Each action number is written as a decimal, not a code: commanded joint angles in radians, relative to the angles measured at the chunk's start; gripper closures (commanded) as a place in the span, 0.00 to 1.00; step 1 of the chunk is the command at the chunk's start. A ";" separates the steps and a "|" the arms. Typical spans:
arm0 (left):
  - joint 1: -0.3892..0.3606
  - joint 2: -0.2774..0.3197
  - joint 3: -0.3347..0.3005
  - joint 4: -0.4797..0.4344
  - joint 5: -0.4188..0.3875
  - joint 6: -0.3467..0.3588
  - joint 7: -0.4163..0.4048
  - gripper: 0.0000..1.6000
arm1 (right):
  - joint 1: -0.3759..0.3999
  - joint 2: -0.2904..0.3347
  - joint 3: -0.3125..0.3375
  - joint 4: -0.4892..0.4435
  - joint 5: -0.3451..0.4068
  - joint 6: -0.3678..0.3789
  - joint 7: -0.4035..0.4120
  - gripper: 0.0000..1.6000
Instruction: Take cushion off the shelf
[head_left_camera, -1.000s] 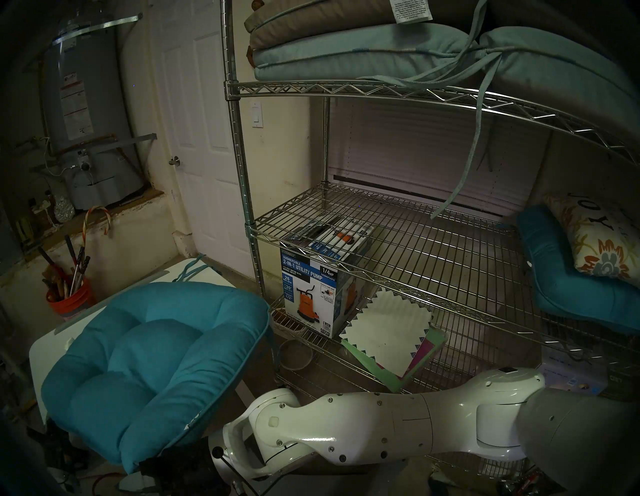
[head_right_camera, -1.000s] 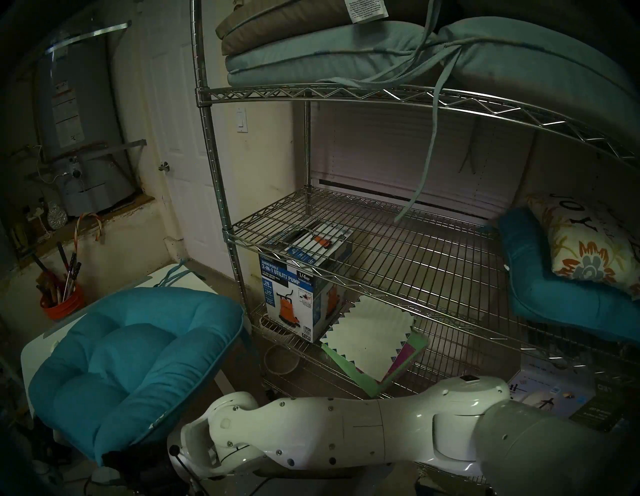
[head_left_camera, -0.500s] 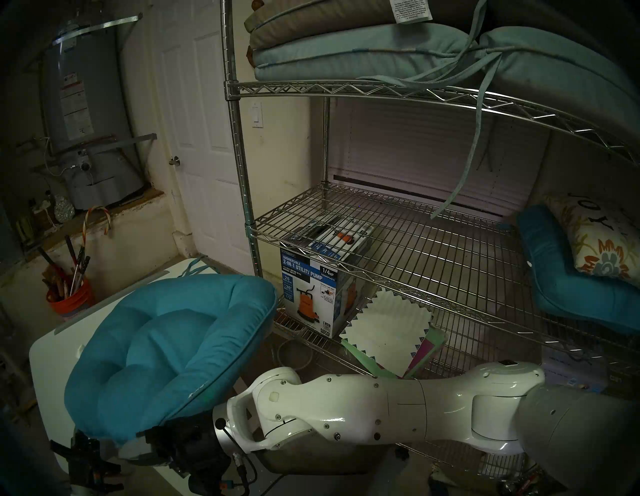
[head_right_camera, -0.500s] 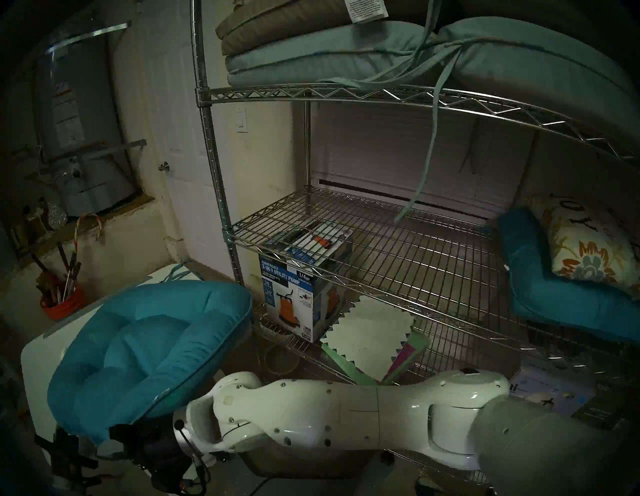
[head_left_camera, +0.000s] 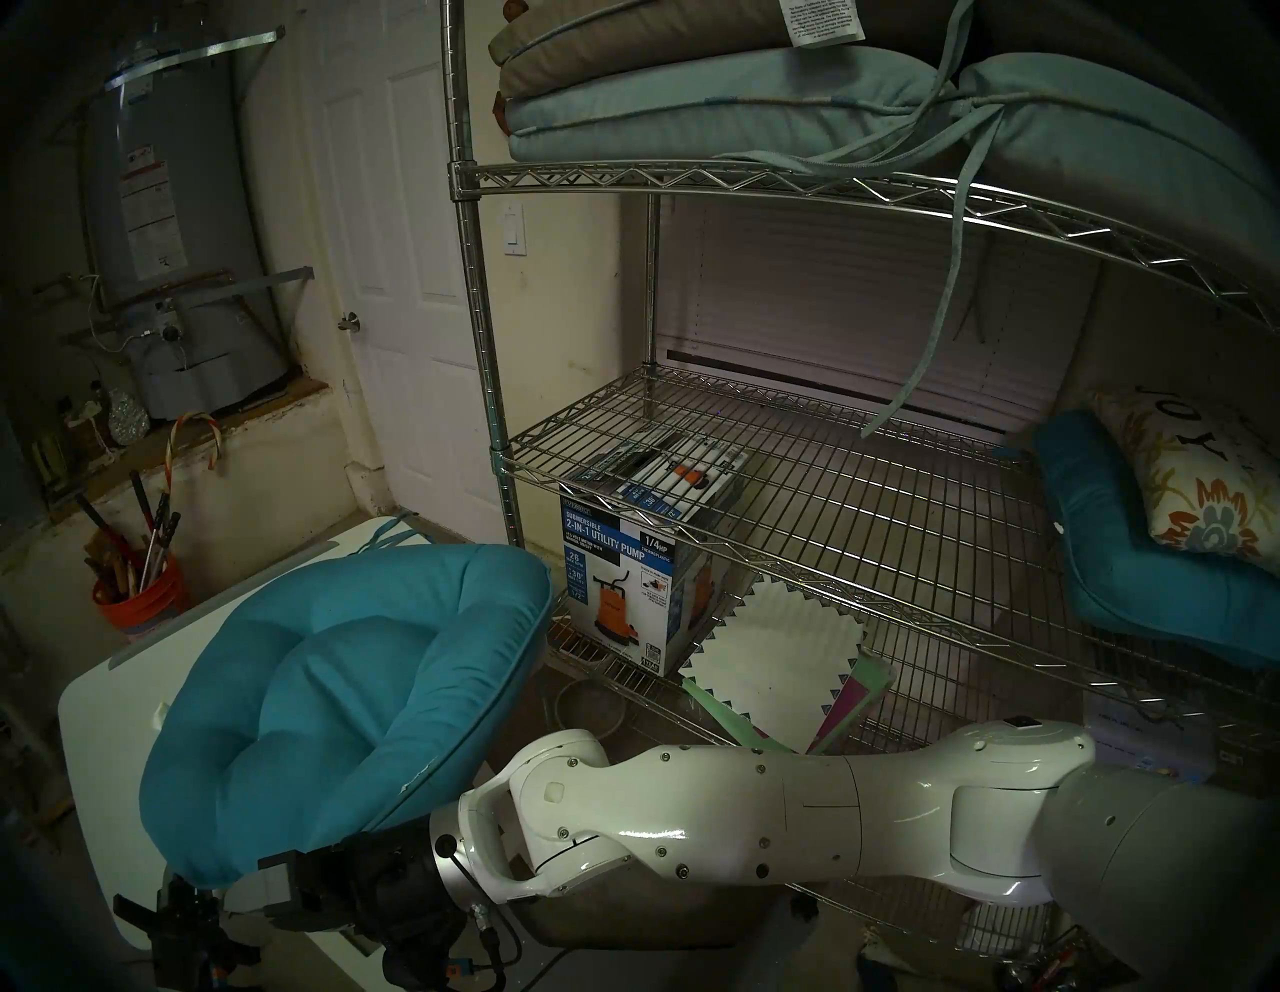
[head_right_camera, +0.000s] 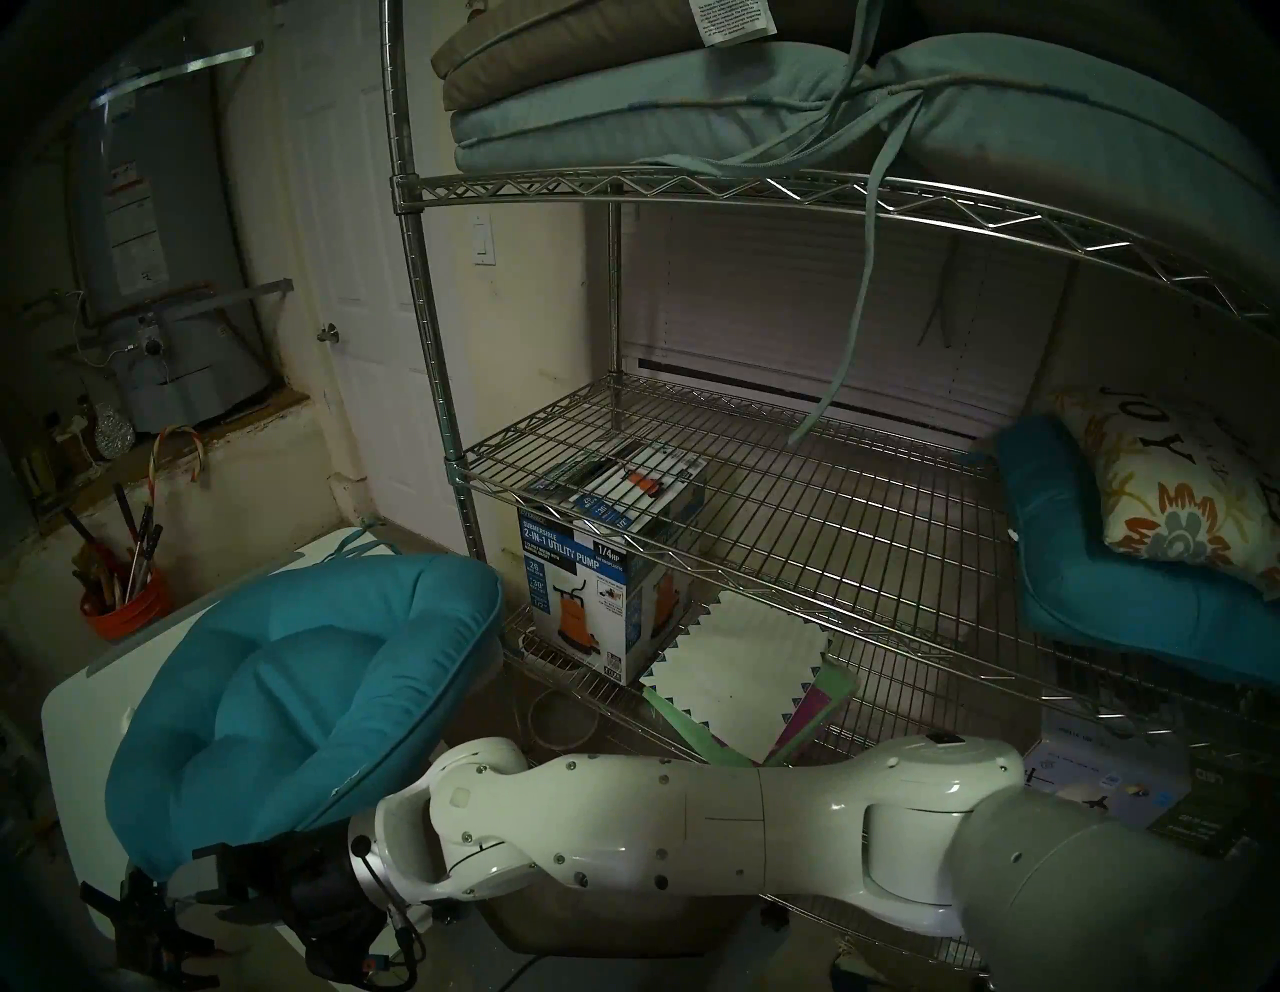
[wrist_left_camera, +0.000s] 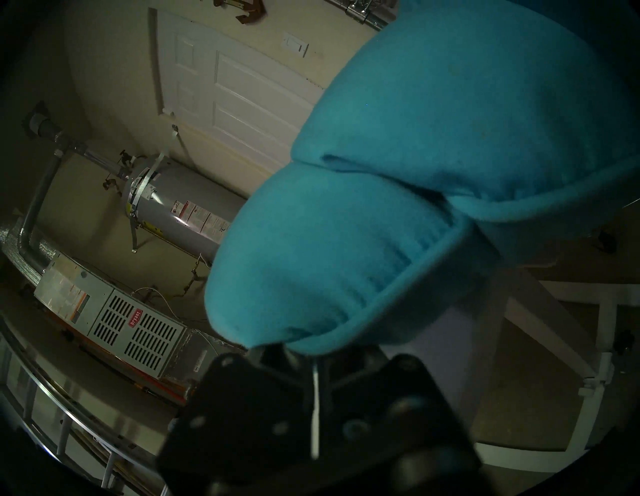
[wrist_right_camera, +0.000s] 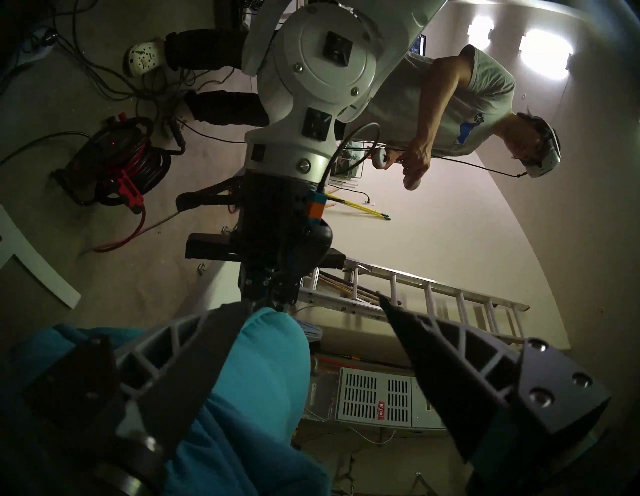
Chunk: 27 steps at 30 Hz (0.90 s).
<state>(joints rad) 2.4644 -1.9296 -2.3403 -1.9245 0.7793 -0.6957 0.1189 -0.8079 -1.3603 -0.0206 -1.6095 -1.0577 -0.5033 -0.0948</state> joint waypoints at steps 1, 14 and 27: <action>0.006 -0.024 0.071 -0.051 0.052 -0.079 0.015 1.00 | -0.002 -0.043 0.009 -0.021 -0.003 0.017 0.002 0.00; -0.018 -0.002 0.041 -0.030 0.053 -0.045 0.075 1.00 | -0.010 -0.042 0.016 -0.024 -0.011 0.017 0.007 0.00; -0.014 0.005 0.039 -0.025 0.051 -0.038 0.103 1.00 | -0.013 -0.042 0.019 -0.025 -0.011 0.017 0.012 0.00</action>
<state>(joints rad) 2.4468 -1.9306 -2.3363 -1.9169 0.8201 -0.6865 0.2269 -0.8174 -1.3534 -0.0083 -1.6227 -1.0718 -0.4993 -0.0849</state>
